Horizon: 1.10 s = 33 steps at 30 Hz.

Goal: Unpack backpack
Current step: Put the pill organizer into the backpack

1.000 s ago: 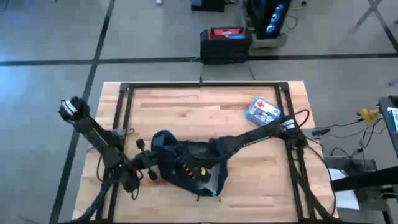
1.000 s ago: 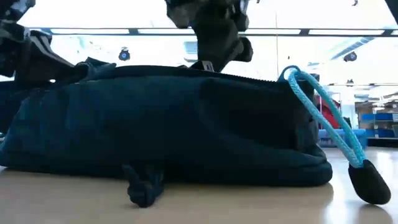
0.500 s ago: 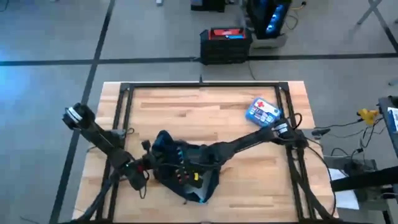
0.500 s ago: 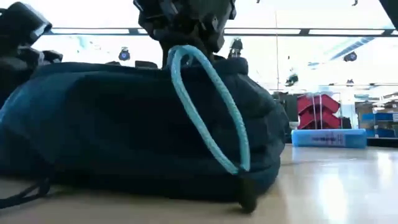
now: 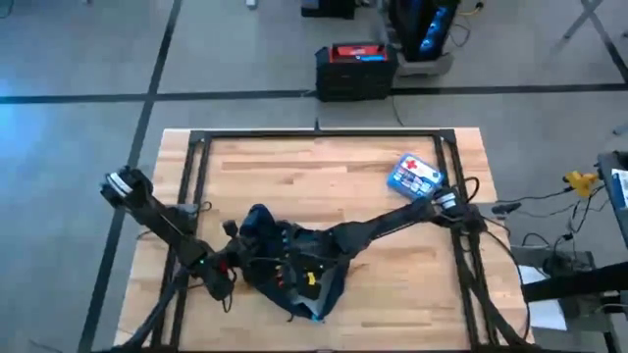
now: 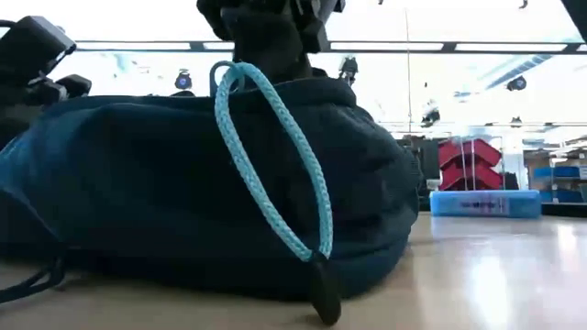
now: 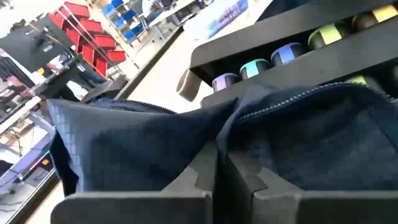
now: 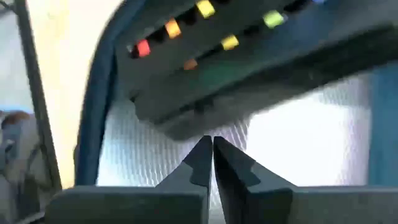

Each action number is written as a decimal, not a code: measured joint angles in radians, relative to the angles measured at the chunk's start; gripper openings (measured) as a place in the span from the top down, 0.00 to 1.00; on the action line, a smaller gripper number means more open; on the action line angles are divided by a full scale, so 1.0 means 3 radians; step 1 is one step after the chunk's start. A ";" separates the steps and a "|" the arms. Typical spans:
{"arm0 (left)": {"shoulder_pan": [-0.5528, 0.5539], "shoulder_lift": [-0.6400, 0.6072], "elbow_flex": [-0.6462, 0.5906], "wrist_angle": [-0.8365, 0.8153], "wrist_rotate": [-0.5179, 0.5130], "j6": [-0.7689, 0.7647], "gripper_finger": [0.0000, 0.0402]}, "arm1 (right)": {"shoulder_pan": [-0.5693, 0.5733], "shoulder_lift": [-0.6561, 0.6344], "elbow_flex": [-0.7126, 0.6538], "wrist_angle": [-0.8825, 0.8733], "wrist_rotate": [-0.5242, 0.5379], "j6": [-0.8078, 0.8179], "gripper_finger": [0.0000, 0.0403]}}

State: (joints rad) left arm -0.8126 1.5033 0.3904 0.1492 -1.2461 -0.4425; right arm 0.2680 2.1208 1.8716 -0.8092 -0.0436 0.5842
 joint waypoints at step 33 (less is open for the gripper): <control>-0.0295 -0.0166 0.0119 0.0029 -0.0080 0.0280 1.00 | -0.0319 0.0119 0.0010 0.0331 0.0034 -0.0205 1.00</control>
State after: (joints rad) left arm -0.9012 1.4535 0.4261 0.1580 -1.2702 -0.3583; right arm 0.1722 2.1565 1.8746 -0.7100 -0.0335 0.5228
